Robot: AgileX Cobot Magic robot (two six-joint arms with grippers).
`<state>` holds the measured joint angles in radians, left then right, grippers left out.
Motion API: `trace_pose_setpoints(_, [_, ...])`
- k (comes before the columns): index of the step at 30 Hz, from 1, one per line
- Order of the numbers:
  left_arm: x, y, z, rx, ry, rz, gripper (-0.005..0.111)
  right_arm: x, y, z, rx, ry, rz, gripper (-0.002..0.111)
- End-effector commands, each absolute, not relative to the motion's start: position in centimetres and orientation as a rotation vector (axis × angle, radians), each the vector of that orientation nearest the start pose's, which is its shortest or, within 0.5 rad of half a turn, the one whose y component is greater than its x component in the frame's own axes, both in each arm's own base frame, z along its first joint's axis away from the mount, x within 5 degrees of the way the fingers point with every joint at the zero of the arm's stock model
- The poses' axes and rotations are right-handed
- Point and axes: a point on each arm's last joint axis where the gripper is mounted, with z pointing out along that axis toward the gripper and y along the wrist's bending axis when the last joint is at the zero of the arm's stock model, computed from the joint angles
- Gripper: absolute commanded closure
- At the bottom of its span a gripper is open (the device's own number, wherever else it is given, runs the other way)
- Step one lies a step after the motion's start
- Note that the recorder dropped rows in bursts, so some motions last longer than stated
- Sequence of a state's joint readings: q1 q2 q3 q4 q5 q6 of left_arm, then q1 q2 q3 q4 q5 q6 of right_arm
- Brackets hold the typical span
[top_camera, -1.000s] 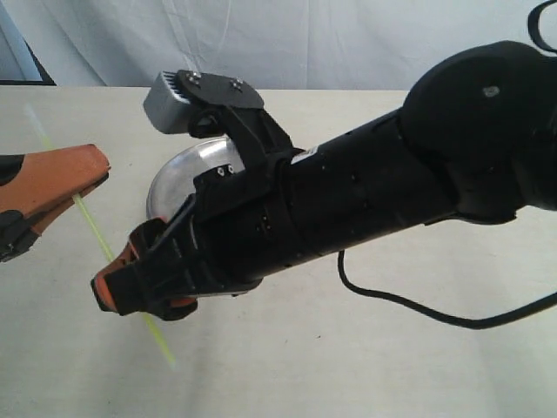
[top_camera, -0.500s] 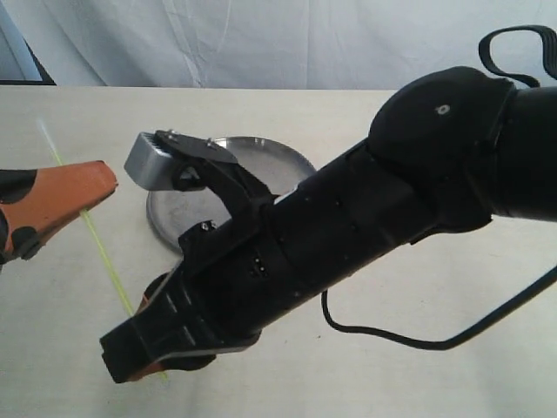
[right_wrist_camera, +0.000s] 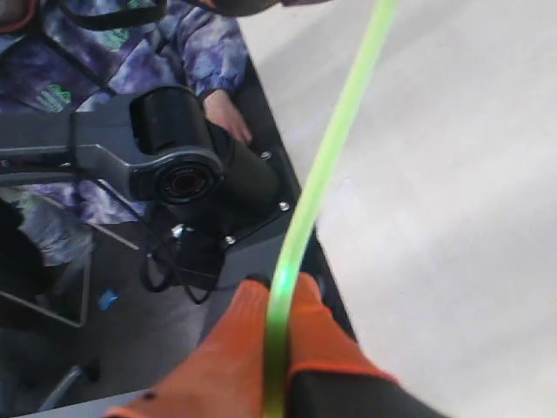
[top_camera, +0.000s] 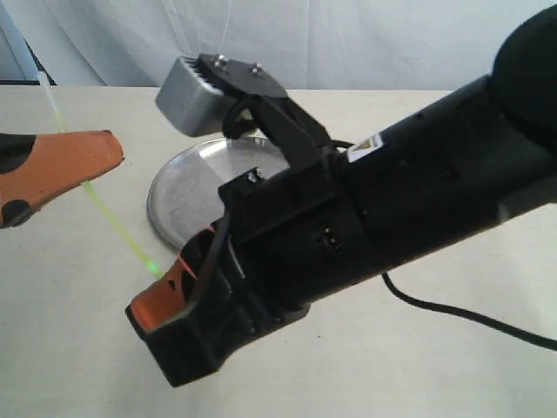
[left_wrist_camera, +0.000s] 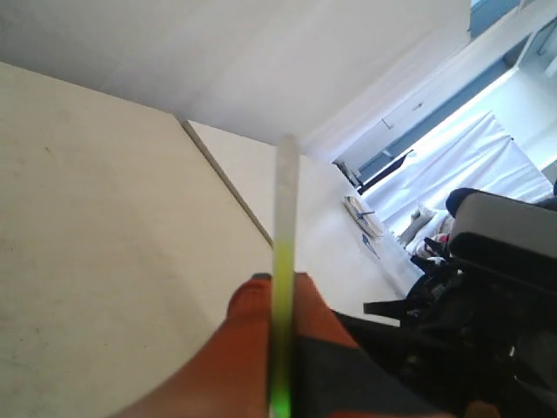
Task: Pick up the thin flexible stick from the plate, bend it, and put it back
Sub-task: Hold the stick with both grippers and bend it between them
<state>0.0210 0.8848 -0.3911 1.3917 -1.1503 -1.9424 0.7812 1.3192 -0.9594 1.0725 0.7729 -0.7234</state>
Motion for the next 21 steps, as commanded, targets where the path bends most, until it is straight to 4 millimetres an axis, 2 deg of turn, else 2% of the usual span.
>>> trace_pose_setpoints(1, [13.8, -9.0, 28.7, 0.392, 1.847, -1.421, 0.107, 15.1, 21.5, 32.5, -1.002, 2.161, 1.102, 0.109])
trace_pose_setpoints(6, [13.6, -11.4, 29.8, 0.52, 1.829, -1.52, 0.107, 15.5, 21.2, 31.1, -0.993, 2.286, 0.986, 0.109])
trace_pose_setpoints(9, [13.9, -12.2, 30.5, 0.498, 1.804, -1.537, 0.107, 15.4, 21.8, 30.2, -1.022, 2.348, 1.015, 0.109])
trace_pose_setpoints(11, [14.1, -12.5, 30.9, 0.523, 1.798, -1.493, 0.107, 14.9, 22.5, 30.1, -1.064, 2.324, 1.045, 0.109])
trace_pose_setpoints(14, [14.5, -12.5, 30.5, 0.577, 1.849, -1.365, 0.107, 14.2, 23.1, 30.8, -1.084, 2.253, 1.111, 0.109])
trace_pose_setpoints(18, [14.9, -12.1, 28.9, 0.647, 1.978, -1.17, 0.107, 13.9, 22.4, 32.2, -1.054, 2.169, 1.082, 0.109])
trace_pose_setpoints(21, [14.8, -12.0, 28.6, 0.657, 2.02, -1.161, 0.107, 13.8, 21.4, 33.5, -0.989, 2.116, 1.017, 0.109])
